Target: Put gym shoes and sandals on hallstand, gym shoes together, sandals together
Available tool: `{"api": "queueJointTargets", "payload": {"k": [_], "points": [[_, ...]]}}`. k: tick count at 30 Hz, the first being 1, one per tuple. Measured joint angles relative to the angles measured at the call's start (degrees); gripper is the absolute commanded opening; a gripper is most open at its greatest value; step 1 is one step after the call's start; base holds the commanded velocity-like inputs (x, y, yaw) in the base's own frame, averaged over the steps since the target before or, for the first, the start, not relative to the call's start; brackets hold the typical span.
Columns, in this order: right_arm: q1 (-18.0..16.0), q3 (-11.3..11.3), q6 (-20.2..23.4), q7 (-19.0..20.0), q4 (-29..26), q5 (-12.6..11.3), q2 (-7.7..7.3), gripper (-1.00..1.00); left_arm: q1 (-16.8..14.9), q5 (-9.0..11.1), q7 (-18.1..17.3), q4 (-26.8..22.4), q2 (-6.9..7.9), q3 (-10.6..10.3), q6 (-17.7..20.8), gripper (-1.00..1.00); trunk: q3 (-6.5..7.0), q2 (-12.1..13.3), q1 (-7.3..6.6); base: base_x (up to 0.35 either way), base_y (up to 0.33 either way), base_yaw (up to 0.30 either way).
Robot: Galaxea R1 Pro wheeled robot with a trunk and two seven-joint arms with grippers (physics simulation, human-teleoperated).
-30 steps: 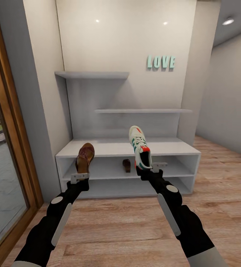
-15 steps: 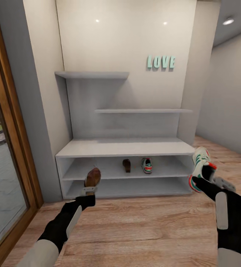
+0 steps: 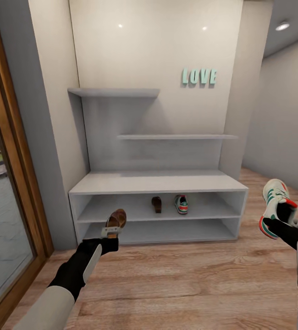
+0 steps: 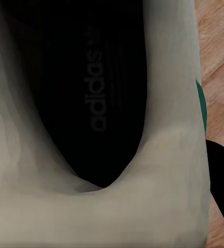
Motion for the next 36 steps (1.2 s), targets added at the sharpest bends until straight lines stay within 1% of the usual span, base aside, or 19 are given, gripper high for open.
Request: {"api": "queueJointTargets", "payload": {"k": [1, 3, 27, 32, 36], "points": [[0.0, 0.0, 0.0, 0.0, 0.0, 0.0, -0.03, -1.0, 0.0, 0.0, 0.0, -0.05, 0.0, 0.0, 0.02, -1.0, -0.06, 0.0, 0.0, 0.0, 0.0, 0.0], [0.0, -0.02, 0.01, 0.0, -0.01, 0.0, -0.07, -1.0, 0.0, -0.01, 0.0, -0.11, 0.01, 0.0, 0.04, -1.0, -0.65, -0.02, 0.06, 0.0, 0.0, 0.0], [0.0, -0.51, 0.01, 0.0, -0.07, 0.08, -0.1, -1.0, 0.0, -0.1, 0.0, -0.25, 0.01, 0.0, -0.13, -1.0, -8.22, -0.34, 0.67, 0.0, 0.0, 0.0], [0.0, -0.52, 0.01, -0.03, -0.09, 0.08, -0.11, -1.0, -0.01, -0.1, 0.0, -1.96, 0.01, -0.01, -0.07, -1.0, -9.8, -0.41, 0.8, 0.0, 0.0, 0.0], [0.01, -0.52, 0.01, -0.08, -0.09, 0.08, -0.11, -1.0, 0.0, -0.1, 0.0, -2.4, 0.01, -0.01, -0.05, -1.0, -10.98, -0.47, 0.91, 0.0, 0.0, 0.0]]}}
